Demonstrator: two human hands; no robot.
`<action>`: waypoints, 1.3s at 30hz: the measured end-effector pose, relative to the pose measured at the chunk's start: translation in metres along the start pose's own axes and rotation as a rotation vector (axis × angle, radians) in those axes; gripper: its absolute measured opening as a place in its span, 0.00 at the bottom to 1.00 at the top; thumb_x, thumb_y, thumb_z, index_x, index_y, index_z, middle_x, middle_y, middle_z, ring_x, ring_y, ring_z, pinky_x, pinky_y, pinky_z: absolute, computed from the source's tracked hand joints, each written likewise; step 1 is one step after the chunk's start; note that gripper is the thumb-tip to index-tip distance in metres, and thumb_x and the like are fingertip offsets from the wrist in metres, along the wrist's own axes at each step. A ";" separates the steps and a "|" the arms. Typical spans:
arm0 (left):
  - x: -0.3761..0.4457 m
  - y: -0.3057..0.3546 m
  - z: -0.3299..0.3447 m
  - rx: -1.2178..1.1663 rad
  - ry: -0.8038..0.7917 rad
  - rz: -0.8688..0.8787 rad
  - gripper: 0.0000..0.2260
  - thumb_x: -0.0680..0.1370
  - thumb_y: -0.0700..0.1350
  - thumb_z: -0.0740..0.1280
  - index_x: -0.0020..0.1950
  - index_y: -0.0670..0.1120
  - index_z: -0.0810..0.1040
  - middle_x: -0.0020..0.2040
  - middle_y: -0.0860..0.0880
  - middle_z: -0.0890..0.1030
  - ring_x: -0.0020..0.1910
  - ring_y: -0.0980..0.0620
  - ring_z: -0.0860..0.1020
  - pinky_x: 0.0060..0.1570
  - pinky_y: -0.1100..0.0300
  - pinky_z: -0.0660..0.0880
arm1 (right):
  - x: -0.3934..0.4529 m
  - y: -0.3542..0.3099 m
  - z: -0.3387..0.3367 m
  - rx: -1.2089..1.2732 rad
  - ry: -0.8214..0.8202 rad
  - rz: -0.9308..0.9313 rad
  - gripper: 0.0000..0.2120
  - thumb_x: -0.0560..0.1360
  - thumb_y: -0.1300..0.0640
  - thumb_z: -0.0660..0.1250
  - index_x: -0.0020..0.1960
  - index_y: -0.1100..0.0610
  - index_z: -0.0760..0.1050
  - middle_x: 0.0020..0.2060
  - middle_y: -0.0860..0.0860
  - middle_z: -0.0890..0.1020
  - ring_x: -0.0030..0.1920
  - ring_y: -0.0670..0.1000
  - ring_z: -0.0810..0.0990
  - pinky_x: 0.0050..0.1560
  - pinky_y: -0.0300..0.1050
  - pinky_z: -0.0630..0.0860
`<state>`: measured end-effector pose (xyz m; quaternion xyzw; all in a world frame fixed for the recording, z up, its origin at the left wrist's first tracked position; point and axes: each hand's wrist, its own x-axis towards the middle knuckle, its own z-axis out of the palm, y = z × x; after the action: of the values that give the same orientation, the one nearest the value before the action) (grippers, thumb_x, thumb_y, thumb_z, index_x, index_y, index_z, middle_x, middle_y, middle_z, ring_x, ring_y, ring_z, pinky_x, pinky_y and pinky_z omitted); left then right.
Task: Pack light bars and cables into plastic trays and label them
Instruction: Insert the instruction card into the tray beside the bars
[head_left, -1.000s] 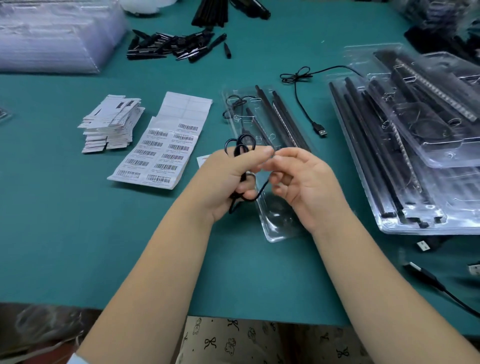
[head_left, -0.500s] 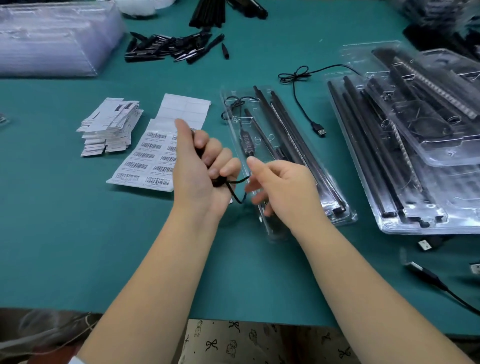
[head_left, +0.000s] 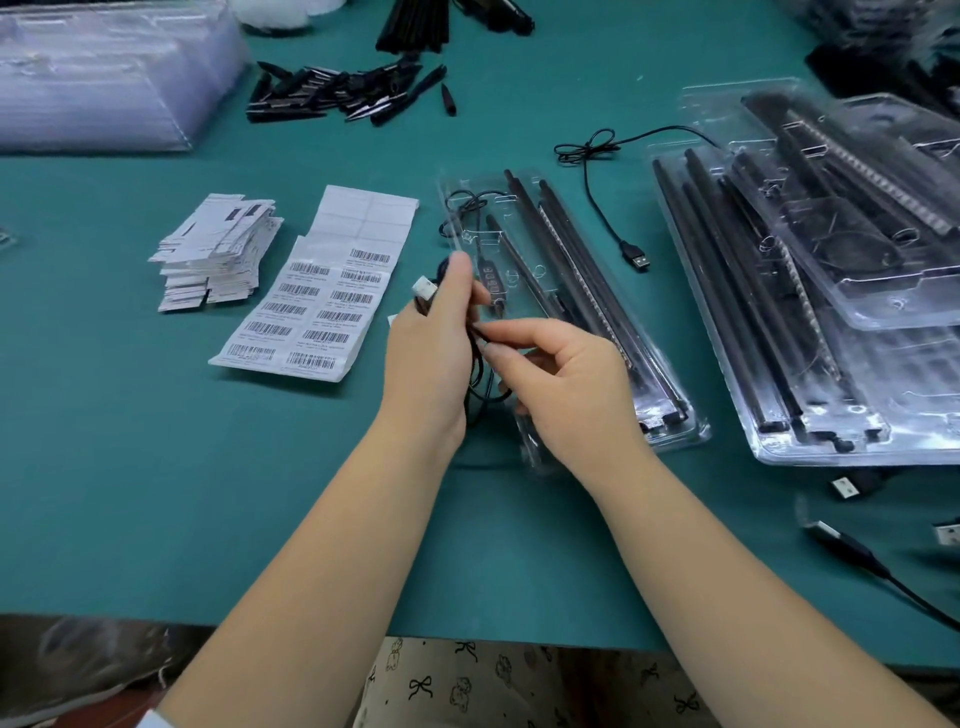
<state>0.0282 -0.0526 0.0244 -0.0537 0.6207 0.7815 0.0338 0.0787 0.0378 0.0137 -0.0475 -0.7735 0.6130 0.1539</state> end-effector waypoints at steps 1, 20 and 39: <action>0.000 0.001 0.001 -0.062 0.025 -0.006 0.18 0.75 0.56 0.65 0.26 0.52 0.78 0.29 0.56 0.76 0.30 0.57 0.74 0.34 0.64 0.71 | -0.001 0.000 0.001 -0.030 -0.017 -0.008 0.09 0.72 0.60 0.70 0.47 0.47 0.82 0.37 0.41 0.82 0.35 0.39 0.77 0.41 0.34 0.75; 0.007 0.014 -0.007 -0.596 -0.020 -0.145 0.12 0.77 0.53 0.67 0.39 0.48 0.69 0.24 0.54 0.59 0.20 0.57 0.58 0.21 0.65 0.62 | -0.002 0.002 0.007 -0.121 -0.090 0.056 0.08 0.73 0.57 0.69 0.39 0.47 0.75 0.33 0.44 0.81 0.37 0.45 0.78 0.43 0.45 0.76; 0.016 0.006 -0.015 -0.119 0.138 -0.227 0.25 0.79 0.61 0.58 0.28 0.47 0.71 0.24 0.51 0.73 0.21 0.53 0.67 0.28 0.62 0.68 | -0.040 -0.010 -0.052 -0.984 -0.334 0.059 0.46 0.63 0.25 0.56 0.75 0.39 0.45 0.74 0.41 0.43 0.74 0.48 0.35 0.72 0.57 0.36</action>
<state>0.0124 -0.0691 0.0246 -0.1789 0.5638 0.8027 0.0761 0.1332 0.0736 0.0261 -0.0376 -0.9824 0.1803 -0.0293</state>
